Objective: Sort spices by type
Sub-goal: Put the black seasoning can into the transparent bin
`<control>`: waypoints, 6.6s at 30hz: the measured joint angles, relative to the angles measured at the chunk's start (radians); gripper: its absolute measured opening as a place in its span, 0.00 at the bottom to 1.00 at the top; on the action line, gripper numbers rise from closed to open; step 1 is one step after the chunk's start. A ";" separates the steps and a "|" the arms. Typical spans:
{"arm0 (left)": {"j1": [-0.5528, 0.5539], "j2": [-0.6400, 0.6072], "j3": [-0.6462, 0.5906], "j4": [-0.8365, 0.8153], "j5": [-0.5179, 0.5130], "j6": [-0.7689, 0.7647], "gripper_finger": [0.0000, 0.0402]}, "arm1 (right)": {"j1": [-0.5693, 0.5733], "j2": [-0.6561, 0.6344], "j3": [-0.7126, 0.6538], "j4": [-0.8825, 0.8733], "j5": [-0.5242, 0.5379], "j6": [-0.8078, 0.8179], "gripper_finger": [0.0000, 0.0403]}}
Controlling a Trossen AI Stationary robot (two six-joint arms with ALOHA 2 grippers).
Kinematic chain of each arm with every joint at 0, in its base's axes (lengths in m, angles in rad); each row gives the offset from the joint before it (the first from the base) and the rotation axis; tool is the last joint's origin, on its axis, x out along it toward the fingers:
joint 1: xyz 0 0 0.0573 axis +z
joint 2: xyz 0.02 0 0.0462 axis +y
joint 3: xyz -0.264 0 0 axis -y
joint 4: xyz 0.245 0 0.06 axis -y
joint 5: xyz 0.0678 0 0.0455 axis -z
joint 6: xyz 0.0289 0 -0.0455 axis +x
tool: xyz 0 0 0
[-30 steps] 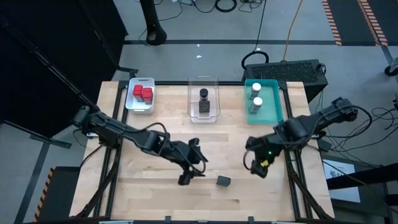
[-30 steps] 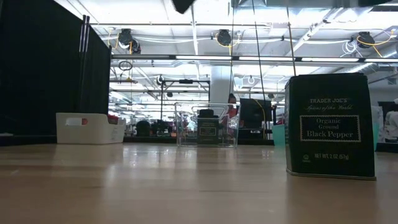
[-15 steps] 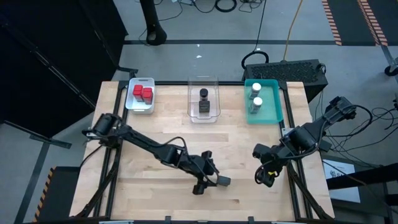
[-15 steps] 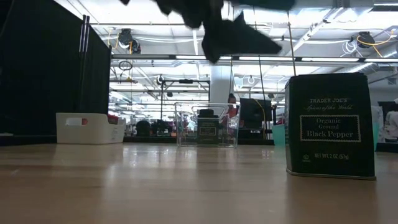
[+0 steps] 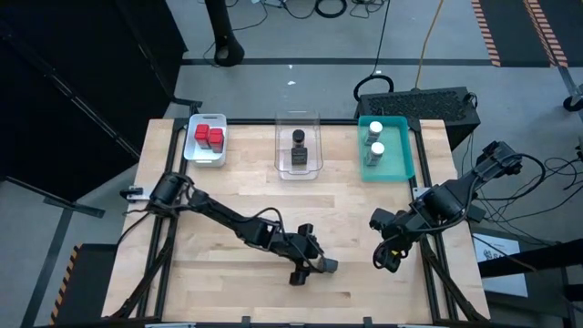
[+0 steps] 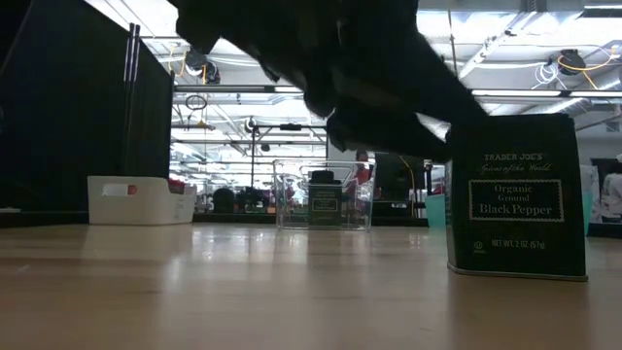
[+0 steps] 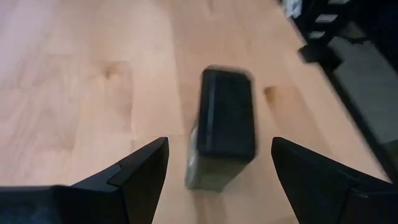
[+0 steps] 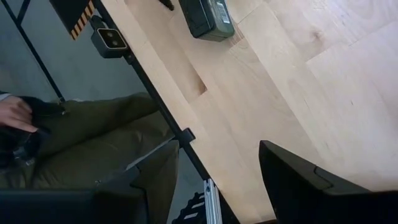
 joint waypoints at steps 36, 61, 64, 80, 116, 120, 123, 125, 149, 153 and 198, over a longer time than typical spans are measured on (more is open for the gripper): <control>0.002 0.029 -0.001 0.070 0.029 0.107 0.35 | -0.001 0.000 0.000 -0.025 0.130 -0.008 0.50; 0.142 -0.393 -0.001 -0.160 -0.096 0.210 0.37 | -0.170 0.000 0.000 -0.051 0.286 -0.211 0.50; 0.192 -0.475 -0.001 -0.223 -0.192 0.213 0.37 | -0.208 0.000 0.000 -0.054 0.308 -0.249 0.50; 0.596 -0.503 -0.001 -0.434 -0.383 -0.051 0.37 | -0.630 0.000 0.000 0.038 0.292 -0.869 0.50; 0.850 -0.364 -0.001 -0.498 -0.191 0.113 0.37 | -1.188 0.119 0.000 0.332 0.042 -1.253 0.50; 0.920 -0.365 -0.001 -0.480 -0.056 0.237 0.37 | -1.188 0.119 0.000 0.305 0.042 -1.231 0.50; 0.959 -0.365 -0.001 -0.441 0.083 0.299 0.37 | -1.188 0.119 0.000 0.299 0.042 -1.229 0.50; 0.976 -0.365 -0.001 -0.411 0.146 0.337 0.37 | -1.188 0.119 0.000 0.297 0.042 -1.221 0.50; 1.061 -0.190 -0.002 -0.253 0.488 0.637 0.37 | -1.188 0.118 0.000 0.266 0.043 -1.210 0.50; 1.066 -0.162 -0.002 -0.252 0.523 0.679 0.37 | -1.188 0.118 0.000 0.253 0.042 -1.214 0.50; 1.033 -0.097 -0.001 -0.231 0.308 0.704 0.48 | -1.188 0.118 0.000 0.209 0.044 -1.215 0.50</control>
